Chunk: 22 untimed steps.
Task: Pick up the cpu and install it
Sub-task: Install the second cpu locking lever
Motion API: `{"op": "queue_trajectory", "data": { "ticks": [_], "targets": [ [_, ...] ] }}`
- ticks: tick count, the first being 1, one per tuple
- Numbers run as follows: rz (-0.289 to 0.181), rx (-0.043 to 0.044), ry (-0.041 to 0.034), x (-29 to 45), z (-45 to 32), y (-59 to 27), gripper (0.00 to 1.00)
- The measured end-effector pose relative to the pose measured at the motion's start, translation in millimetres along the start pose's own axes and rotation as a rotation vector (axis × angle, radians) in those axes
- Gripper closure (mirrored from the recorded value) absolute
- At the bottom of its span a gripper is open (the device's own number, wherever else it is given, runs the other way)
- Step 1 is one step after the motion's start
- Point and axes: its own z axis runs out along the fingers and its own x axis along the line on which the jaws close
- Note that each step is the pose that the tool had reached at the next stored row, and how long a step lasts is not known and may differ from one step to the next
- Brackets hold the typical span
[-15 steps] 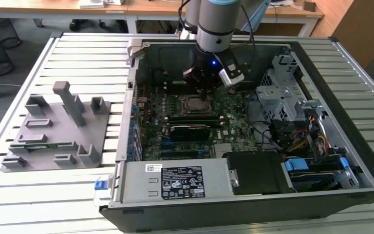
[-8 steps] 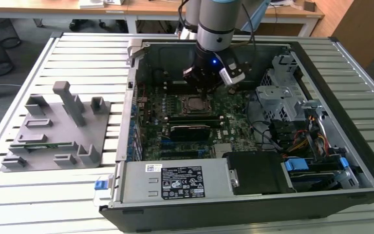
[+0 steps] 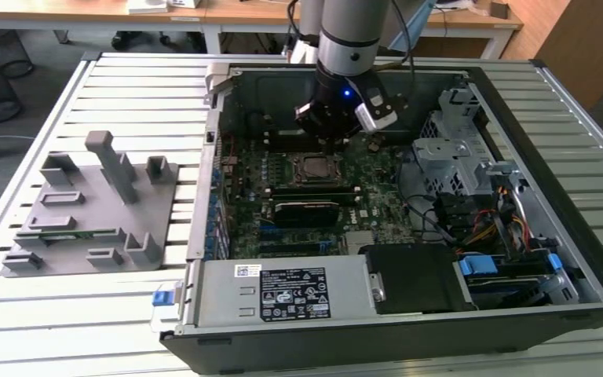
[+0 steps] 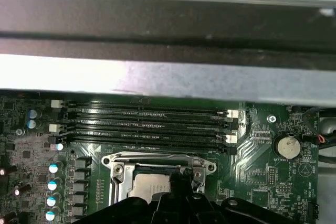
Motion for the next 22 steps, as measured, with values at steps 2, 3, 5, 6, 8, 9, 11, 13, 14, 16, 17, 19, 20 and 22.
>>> {"op": "queue_trajectory", "data": {
  "ticks": [2, 3, 5, 6, 8, 9, 11, 13, 14, 16, 17, 19, 20, 22],
  "targets": [
    [0.000, 0.0001, 0.0001, 0.0, -0.1, -0.8, 0.89],
    [0.000, 0.0001, 0.0001, 0.1, -0.1, -1.6, 0.89],
    [0.000, 0.0001, 0.0001, 0.1, -0.2, -3.1, 0.89],
    [0.000, 0.0001, 0.0001, 0.2, -0.2, -3.9, 0.89],
    [0.000, 0.0001, 0.0001, 0.2, -0.3, -6.4, 0.89],
    [0.000, 0.0001, 0.0001, 0.3, -0.4, -7.8, 0.89],
    [0.000, 0.0001, 0.0001, 0.4, -0.5, -10.4, 0.89],
    [0.000, 0.0001, 0.0001, 0.6, -0.5, -12.5, 0.89],
    [0.000, 0.0001, 0.0001, 0.7, -0.5, -13.3, 0.89],
    [0.000, 0.0000, 0.0000, 0.8, -0.5, -15.0, 0.89],
    [0.000, 0.0000, 0.0000, 0.9, -0.5, -15.2, 0.89],
    [0.000, 0.0004, 0.0002, 0.9, -0.9, -15.3, 0.89],
    [0.000, 0.0004, 0.0002, 0.9, -1.7, -15.3, 0.89],
    [0.000, 0.0002, 0.0001, 0.9, -4.5, -15.1, 0.89]
  ]
}}
